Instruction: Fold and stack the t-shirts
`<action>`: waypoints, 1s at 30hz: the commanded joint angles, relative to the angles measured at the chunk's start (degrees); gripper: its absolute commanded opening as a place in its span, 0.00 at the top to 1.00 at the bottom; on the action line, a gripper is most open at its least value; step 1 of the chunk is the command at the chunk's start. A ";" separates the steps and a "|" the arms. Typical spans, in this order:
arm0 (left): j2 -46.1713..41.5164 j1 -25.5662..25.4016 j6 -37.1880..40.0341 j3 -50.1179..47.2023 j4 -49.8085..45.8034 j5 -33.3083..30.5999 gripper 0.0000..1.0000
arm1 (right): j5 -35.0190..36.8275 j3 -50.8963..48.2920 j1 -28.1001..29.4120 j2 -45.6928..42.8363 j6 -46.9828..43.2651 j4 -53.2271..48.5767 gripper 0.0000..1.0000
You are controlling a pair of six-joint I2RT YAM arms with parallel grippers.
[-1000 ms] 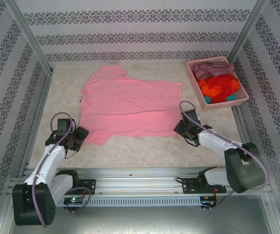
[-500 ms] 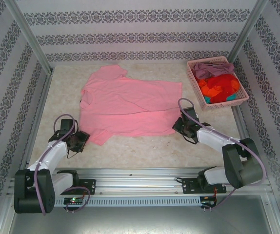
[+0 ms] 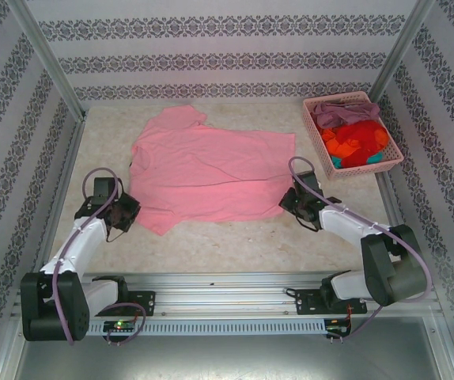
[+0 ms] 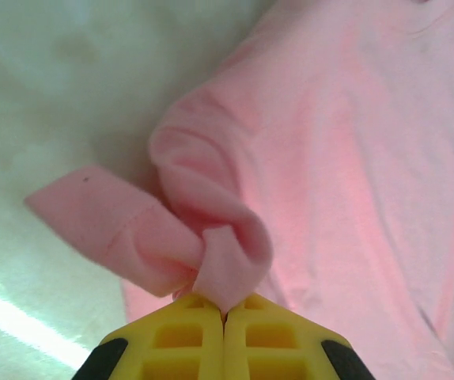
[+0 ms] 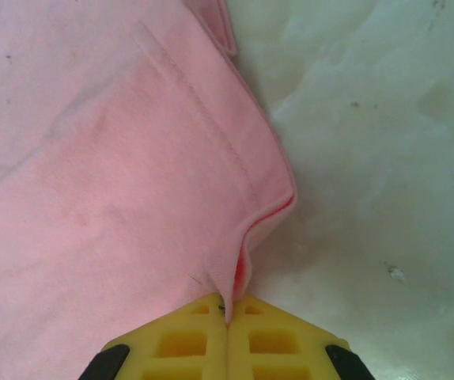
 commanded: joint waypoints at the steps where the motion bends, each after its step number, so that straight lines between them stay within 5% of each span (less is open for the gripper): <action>1: -1.01 0.30 2.36 3.01 -4.93 -0.60 1.00 | 0.19 2.07 -0.99 -0.91 -1.60 0.11 1.00; 13: -4.90 0.91 3.21 1.95 -11.65 -2.44 1.00 | -1.25 8.54 -2.80 1.57 -8.41 -2.02 1.00; 23: 11.94 1.44 4.77 8.44 -0.29 -2.49 0.97 | -2.94 21.89 -3.47 15.42 -13.64 -0.39 1.00; 25: 15.43 1.57 5.15 10.59 1.49 -2.72 0.85 | -3.55 23.88 -3.57 17.71 -13.78 -0.11 1.00; 28: 18.11 1.66 6.60 12.86 2.21 -2.45 0.38 | -4.90 25.45 -3.53 19.48 -13.45 0.04 1.00; 30: 16.98 1.46 7.42 12.63 1.03 -2.65 0.27 | -5.28 25.17 -3.45 19.21 -13.34 0.24 1.00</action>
